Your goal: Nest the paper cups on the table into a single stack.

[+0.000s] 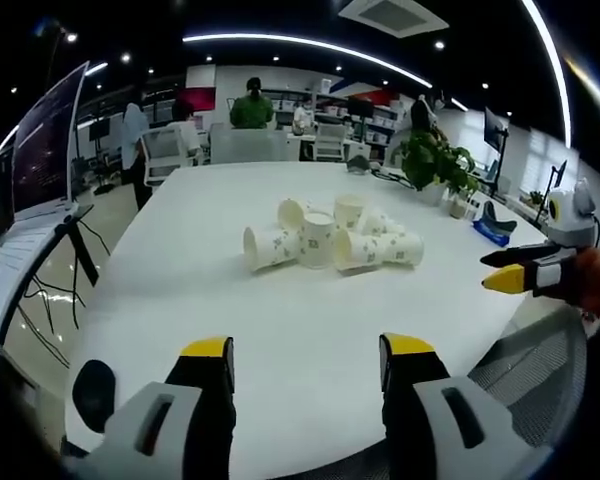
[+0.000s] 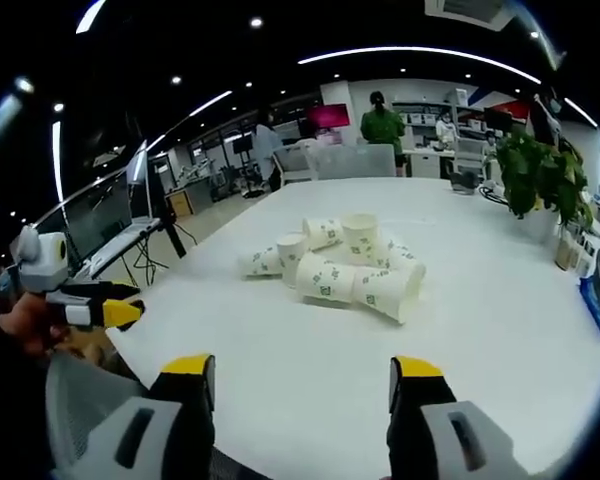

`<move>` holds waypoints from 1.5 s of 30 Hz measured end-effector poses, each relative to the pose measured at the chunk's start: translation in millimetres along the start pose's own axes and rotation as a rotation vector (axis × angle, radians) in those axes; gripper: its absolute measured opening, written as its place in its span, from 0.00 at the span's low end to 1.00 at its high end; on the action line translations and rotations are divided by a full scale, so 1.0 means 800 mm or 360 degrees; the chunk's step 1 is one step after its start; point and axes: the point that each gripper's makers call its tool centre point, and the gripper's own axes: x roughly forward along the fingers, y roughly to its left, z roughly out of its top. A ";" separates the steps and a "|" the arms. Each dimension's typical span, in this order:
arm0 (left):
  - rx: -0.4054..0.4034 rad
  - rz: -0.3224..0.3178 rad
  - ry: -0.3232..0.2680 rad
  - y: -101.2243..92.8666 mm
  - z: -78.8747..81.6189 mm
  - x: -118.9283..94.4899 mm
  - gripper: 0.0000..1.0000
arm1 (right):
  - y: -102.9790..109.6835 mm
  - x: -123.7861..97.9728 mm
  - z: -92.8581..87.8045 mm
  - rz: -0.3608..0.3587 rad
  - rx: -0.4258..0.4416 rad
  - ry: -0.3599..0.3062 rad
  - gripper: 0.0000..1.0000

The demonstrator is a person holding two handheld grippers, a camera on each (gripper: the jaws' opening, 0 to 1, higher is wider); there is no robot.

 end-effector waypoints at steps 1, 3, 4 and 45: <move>-0.0002 0.0002 0.0000 0.001 -0.001 -0.001 0.57 | 0.000 0.002 0.001 0.0003 -0.0005 0.0002 0.70; -0.0005 0.0008 0.0000 0.002 -0.002 -0.002 0.57 | 0.002 0.006 0.005 0.0011 -0.0013 0.0002 0.70; -0.0008 0.0008 0.0001 0.002 -0.003 -0.003 0.57 | 0.001 0.009 0.009 0.0018 -0.0017 0.0001 0.70; -0.0050 0.0003 -0.0012 0.005 -0.012 -0.011 0.55 | 0.029 0.247 0.145 0.0231 -0.0193 0.0042 0.66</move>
